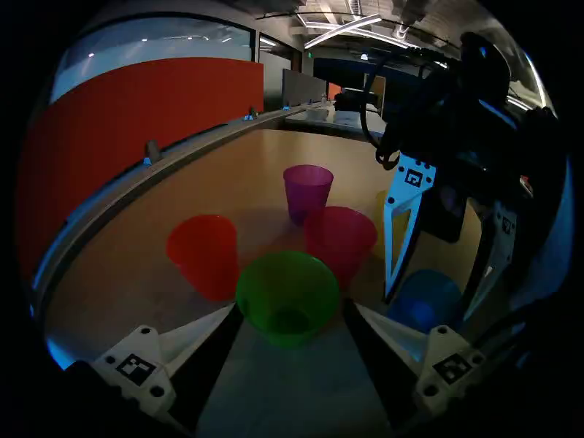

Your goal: Pour water

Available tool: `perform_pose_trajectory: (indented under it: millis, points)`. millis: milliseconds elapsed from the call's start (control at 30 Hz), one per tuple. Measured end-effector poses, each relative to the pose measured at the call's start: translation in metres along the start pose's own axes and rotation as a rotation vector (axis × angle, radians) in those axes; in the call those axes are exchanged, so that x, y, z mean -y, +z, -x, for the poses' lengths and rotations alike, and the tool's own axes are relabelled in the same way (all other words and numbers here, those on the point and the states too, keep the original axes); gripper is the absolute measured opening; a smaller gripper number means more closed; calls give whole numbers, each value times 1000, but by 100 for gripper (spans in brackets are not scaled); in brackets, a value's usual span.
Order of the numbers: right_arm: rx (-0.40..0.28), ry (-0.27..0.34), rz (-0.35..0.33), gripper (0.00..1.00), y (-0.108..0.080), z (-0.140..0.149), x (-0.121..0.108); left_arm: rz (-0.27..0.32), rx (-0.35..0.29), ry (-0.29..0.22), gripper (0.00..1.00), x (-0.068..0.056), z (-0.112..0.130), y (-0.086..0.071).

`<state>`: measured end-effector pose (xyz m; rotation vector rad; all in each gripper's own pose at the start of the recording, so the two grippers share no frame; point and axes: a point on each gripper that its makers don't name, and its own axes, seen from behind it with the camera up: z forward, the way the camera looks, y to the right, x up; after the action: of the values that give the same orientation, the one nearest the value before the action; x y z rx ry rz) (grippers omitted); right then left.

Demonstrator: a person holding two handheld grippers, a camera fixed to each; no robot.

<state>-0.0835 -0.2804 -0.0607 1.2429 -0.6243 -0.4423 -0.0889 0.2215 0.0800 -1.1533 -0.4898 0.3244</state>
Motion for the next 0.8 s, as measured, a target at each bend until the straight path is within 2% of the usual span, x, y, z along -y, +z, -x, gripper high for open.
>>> perform_pose_trajectory:
  millis: [100, 233, 800]
  points:
    - [2, 9, -1, 93, 1, 0, 1, 2, 4, -9, 99, -1, 2, 1]
    - [0, 17, 0, 92, 1, 1, 1, 7, 1, -16, 85, -2, 2, 1]
    - [-8, 33, -2, 91, 0, 2, 0, 26, -3, -16, 83, -8, 3, -2]
